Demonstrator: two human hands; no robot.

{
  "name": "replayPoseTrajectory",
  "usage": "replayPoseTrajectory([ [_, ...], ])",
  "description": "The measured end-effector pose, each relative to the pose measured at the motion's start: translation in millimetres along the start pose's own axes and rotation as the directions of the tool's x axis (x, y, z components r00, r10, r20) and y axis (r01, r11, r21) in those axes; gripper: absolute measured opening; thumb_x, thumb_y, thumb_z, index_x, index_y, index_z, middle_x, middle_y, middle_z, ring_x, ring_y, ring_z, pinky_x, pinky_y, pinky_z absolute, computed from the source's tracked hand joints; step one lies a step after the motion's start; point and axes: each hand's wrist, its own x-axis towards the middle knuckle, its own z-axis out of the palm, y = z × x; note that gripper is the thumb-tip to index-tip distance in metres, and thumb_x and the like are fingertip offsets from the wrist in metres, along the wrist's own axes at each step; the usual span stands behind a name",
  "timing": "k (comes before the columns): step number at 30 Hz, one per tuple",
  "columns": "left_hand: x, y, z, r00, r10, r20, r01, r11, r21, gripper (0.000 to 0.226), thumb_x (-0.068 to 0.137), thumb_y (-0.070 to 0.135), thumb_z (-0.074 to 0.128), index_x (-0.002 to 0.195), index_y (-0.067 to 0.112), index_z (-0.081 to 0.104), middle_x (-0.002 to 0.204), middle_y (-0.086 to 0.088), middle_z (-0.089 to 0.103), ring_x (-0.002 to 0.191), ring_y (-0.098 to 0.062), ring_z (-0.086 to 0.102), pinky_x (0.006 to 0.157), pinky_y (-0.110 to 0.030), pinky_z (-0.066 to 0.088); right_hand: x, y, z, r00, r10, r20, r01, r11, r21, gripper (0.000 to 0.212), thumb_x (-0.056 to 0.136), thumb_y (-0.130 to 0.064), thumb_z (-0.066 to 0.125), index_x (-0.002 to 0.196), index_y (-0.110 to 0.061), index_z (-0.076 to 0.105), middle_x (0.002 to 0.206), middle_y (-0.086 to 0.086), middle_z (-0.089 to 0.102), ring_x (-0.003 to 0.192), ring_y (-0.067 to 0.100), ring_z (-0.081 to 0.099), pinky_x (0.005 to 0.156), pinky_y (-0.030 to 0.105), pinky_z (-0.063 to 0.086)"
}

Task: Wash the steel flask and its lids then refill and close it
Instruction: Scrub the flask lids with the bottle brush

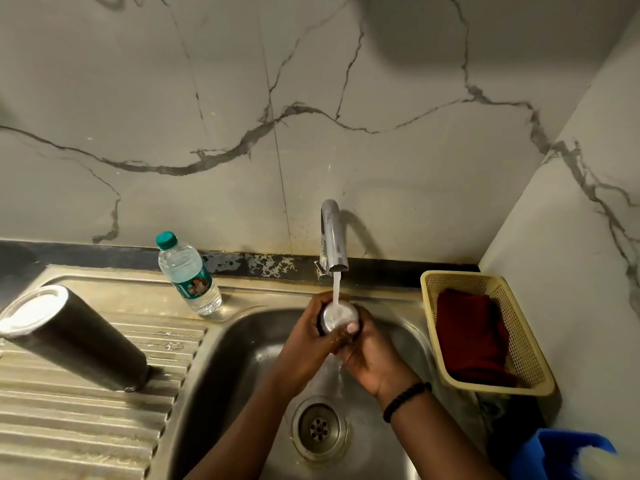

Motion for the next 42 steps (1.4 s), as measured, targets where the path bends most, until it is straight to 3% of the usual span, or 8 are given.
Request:
replayPoseTrajectory([
  [7, 6.5, 2.6, 12.9, 0.972, -0.062, -0.227, 0.045, 0.996, -0.082, 0.033, 0.103, 0.033, 0.048, 0.11, 0.005, 0.065, 0.102, -0.018, 0.071, 0.101, -0.032, 0.069, 0.089, -0.044, 0.056, -1.9, 3.8, 5.4, 1.0, -0.009, 0.022, 0.01, 0.999, -0.036, 0.033, 0.099, -0.031, 0.048, 0.119, -0.01, 0.065, 0.111, 0.015, 0.072, 0.097, 0.024, 0.07, 0.079, 0.04, 0.057],
  [12, 2.0, -5.7, -2.1, 1.0, -0.006, 0.005, 0.006, 0.998, 0.063, 0.028, 0.092, 0.022, 0.068, 0.117, 0.013, 0.063, 0.109, -0.007, 0.071, 0.104, -0.023, 0.068, 0.087, -0.035, 0.059, -1.0, -0.1, 1.3, 1.0, 0.001, -0.013, -0.003, 0.996, -0.088, 0.032, 0.098, -0.028, 0.049, 0.116, -0.007, 0.065, 0.111, 0.017, 0.071, 0.102, 0.029, 0.067, 0.09, 0.044, 0.052],
  [16, 10.1, -0.8, 0.5, 0.956, -0.073, -0.284, 0.076, 0.997, 0.002, 0.029, 0.102, 0.034, 0.051, 0.098, 0.011, 0.068, 0.091, -0.008, 0.074, 0.088, -0.026, 0.071, 0.076, -0.036, 0.058, 1.7, 9.9, 5.3, 0.999, 0.034, 0.009, -0.033, 0.99, -0.138, 0.037, 0.101, -0.037, 0.044, 0.119, -0.013, 0.066, 0.112, 0.011, 0.073, 0.102, 0.025, 0.067, 0.099, 0.049, 0.048],
  [20, 3.9, -8.2, -8.2, 0.992, 0.053, -0.114, -0.003, 0.916, 0.402, 0.038, 0.092, 0.059, 0.053, 0.119, 0.033, 0.06, 0.124, 0.002, 0.058, 0.114, -0.017, 0.058, 0.094, -0.039, 0.056, 2.7, 6.5, 3.5, 0.999, -0.025, -0.021, 0.023, 0.991, -0.129, 0.039, 0.104, -0.037, 0.039, 0.119, -0.01, 0.064, 0.112, 0.014, 0.072, 0.103, 0.025, 0.069, 0.084, 0.038, 0.056],
  [23, -0.5, -9.9, -14.3, 0.998, -0.014, -0.053, 0.03, 0.944, 0.329, 0.053, 0.08, 0.05, 0.076, 0.127, 0.036, 0.054, 0.124, 0.007, 0.06, 0.109, -0.01, 0.062, 0.092, -0.037, 0.058, 1.4, 2.6, 4.7, 0.988, -0.14, -0.069, 0.111, 0.942, -0.317, 0.034, 0.102, -0.038, 0.043, 0.115, -0.015, 0.064, 0.107, 0.011, 0.072, 0.092, 0.018, 0.07, 0.082, 0.032, 0.055],
  [30, 9.0, -4.0, -23.6, 0.999, 0.018, 0.039, -0.041, 0.679, 0.733, 0.062, 0.074, 0.023, 0.086, 0.126, 0.015, 0.053, 0.109, 0.01, 0.064, 0.099, -0.008, 0.063, 0.074, -0.002, 0.043, -8.6, 1.0, -4.5, 0.915, -0.356, 0.191, 0.343, 0.435, -0.832, 0.012, 0.085, -0.015, 0.073, 0.093, -0.019, 0.064, 0.106, -0.006, 0.066, 0.105, 0.009, 0.062, 0.09, 0.029, 0.054],
  [36, 2.2, -22.3, -24.4, 0.982, 0.184, -0.046, -0.12, 0.788, 0.604, 0.067, 0.072, 0.027, 0.088, 0.124, 0.034, 0.047, 0.115, 0.014, 0.063, 0.105, 0.001, 0.061, 0.085, -0.011, 0.049, -20.5, -24.5, -7.1, 0.705, -0.546, 0.452, 0.523, -0.029, -0.852, 0.022, 0.093, -0.004, 0.061, 0.106, -0.018, 0.071, 0.119, -0.007, 0.064, 0.109, -0.006, 0.055, 0.093, 0.007, 0.044],
  [42, -1.0, -22.4, -18.5, 0.929, 0.364, 0.063, -0.283, 0.592, 0.755, 0.066, 0.072, 0.024, 0.086, 0.128, 0.027, 0.052, 0.123, 0.018, 0.05, 0.113, -0.003, 0.05, 0.093, -0.013, 0.043, -13.1, -34.8, 12.4, 0.928, -0.133, 0.347, 0.33, -0.136, -0.934, 0.027, 0.1, -0.022, 0.051, 0.123, -0.02, 0.065, 0.111, -0.006, 0.066, 0.096, 0.006, 0.063, 0.087, 0.016, 0.048],
])
